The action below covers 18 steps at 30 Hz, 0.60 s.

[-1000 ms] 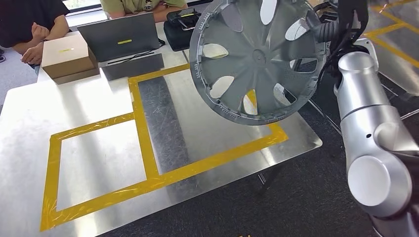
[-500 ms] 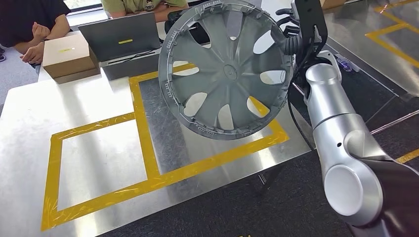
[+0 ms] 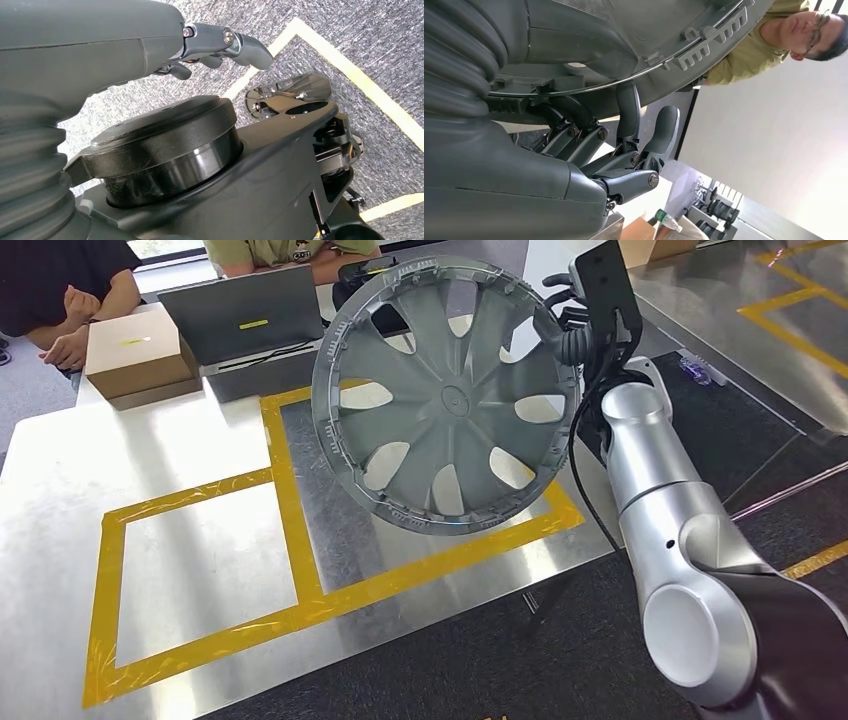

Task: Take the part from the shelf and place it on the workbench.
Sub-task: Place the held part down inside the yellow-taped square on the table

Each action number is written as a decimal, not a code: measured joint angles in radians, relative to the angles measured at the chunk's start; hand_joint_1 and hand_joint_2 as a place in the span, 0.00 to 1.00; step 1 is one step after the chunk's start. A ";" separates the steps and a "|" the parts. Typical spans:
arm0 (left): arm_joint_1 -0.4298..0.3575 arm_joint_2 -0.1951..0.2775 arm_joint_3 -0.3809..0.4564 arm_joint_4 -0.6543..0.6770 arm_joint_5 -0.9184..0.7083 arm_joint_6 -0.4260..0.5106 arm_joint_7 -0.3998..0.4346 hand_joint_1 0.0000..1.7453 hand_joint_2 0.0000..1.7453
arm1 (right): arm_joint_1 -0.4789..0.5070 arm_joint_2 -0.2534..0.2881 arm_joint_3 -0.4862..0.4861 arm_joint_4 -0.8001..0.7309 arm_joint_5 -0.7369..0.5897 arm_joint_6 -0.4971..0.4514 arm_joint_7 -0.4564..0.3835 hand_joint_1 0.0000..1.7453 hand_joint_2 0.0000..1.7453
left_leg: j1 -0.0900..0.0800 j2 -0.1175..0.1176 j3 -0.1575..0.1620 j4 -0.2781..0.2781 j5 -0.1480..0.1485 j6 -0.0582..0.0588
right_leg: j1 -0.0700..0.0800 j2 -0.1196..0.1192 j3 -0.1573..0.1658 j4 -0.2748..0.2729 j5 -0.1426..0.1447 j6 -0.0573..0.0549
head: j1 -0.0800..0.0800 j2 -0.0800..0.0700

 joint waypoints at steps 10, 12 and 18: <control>-0.011 -0.001 0.000 0.000 -0.002 -0.011 0.000 0.00 1.00 | 0.001 0.000 0.000 0.000 0.010 0.001 0.000 1.00 1.00 | 0.000 0.000 0.000 0.000 0.000 0.000 | 0.000 0.000 0.000 0.000 0.000 0.000 | 0.000 0.000; -0.012 -0.001 0.000 0.000 0.001 -0.011 0.000 0.00 1.00 | 0.001 0.000 0.000 0.000 0.010 0.002 0.000 1.00 1.00 | 0.000 0.000 0.000 0.000 0.000 0.000 | 0.000 0.000 0.000 0.000 0.000 0.000 | 0.000 0.000; -0.012 -0.001 0.000 0.000 0.006 -0.011 0.000 0.00 1.00 | 0.001 0.000 0.000 0.000 0.010 0.006 0.000 1.00 1.00 | 0.000 0.000 0.000 0.000 0.000 0.000 | 0.000 0.000 0.000 0.000 0.000 0.000 | 0.000 0.000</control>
